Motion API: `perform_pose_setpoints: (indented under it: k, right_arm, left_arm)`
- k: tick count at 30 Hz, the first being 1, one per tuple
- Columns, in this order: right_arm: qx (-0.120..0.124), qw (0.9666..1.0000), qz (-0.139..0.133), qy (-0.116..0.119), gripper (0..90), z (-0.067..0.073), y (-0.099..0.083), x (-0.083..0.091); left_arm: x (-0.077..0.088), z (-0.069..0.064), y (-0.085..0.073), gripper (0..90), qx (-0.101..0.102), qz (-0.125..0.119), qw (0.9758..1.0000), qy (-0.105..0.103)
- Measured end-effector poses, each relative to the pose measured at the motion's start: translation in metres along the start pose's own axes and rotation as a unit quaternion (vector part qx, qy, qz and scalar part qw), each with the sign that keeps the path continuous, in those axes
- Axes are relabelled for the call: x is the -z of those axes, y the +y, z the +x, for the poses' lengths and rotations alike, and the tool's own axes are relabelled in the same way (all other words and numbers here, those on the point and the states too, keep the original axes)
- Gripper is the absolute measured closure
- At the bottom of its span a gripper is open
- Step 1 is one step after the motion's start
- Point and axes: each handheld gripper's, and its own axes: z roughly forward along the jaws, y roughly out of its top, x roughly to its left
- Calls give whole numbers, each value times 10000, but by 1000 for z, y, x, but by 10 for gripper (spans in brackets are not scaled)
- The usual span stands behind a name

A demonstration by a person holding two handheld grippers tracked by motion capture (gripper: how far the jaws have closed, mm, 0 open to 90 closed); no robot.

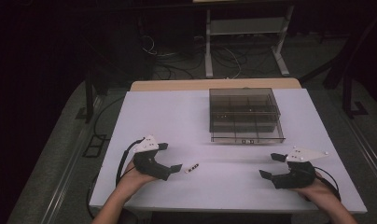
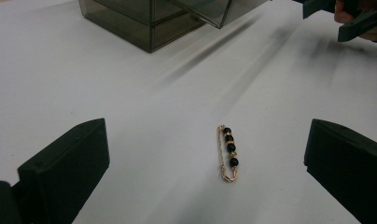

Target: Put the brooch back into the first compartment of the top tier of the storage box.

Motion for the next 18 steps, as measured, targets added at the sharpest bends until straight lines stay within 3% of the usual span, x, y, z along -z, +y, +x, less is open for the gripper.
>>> perform_pose_setpoints:
  k: [7, 18]
  right_arm:
    - [0, 10000, 91, -38, 204, 1, -8, -1]
    - [-46, 9999, 77, -81, 204, -1, -7, -1]
  left_arm:
    - [-3, -2, 4, 0, -31, -8, 10000, 5]
    - [-5, -1, 7, 0, -34, -64, 10000, 6]
